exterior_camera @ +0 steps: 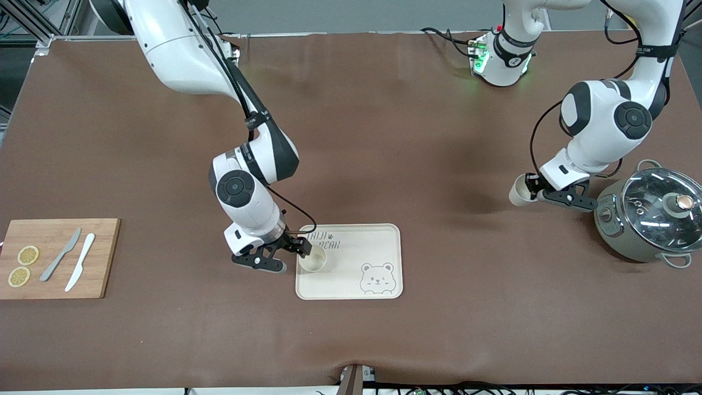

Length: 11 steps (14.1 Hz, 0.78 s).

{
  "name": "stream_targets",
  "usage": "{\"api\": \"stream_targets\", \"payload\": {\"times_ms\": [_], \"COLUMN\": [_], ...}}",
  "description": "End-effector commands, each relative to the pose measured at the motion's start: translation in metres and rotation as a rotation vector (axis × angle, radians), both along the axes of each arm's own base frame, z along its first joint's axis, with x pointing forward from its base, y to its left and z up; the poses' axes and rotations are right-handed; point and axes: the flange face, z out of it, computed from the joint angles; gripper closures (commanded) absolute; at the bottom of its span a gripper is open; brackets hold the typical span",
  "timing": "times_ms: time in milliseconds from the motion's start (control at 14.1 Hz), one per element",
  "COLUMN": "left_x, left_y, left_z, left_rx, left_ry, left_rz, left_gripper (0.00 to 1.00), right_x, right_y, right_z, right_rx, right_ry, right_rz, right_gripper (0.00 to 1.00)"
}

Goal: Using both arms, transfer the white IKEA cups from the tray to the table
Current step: 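Grasp the second white cup with the right gripper while the left gripper lowers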

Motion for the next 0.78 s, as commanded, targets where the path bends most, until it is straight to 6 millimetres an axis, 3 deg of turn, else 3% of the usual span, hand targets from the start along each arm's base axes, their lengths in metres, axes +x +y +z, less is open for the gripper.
{"api": "stream_targets", "payload": {"times_ms": [0,283,638,709], "left_x": [0.004,0.008,0.013,0.016], "left_y": [0.014,0.023,0.03,0.026], "left_z": [-0.026,-0.065,-0.087,-0.088], "left_rx": [0.011,0.015,0.008,0.005], "left_ry": [-0.006,-0.019,-0.034,-0.036], "left_rz": [-0.01,-0.011,-0.005,-0.011], "left_gripper": [1.0,1.0,1.0,0.85], "right_x": [0.005,0.007,0.004,0.004], "right_y": [0.005,0.005,0.014,0.014], "right_z": [-0.01,-0.028,-0.052,-0.055], "right_rx": [0.008,0.009,0.018,0.017], "right_ry": [-0.017,-0.027,-0.052,-0.054], "right_rz": [-0.015,-0.017,-0.006,-0.005], "right_gripper": [0.0,0.0,0.0,0.0]}}
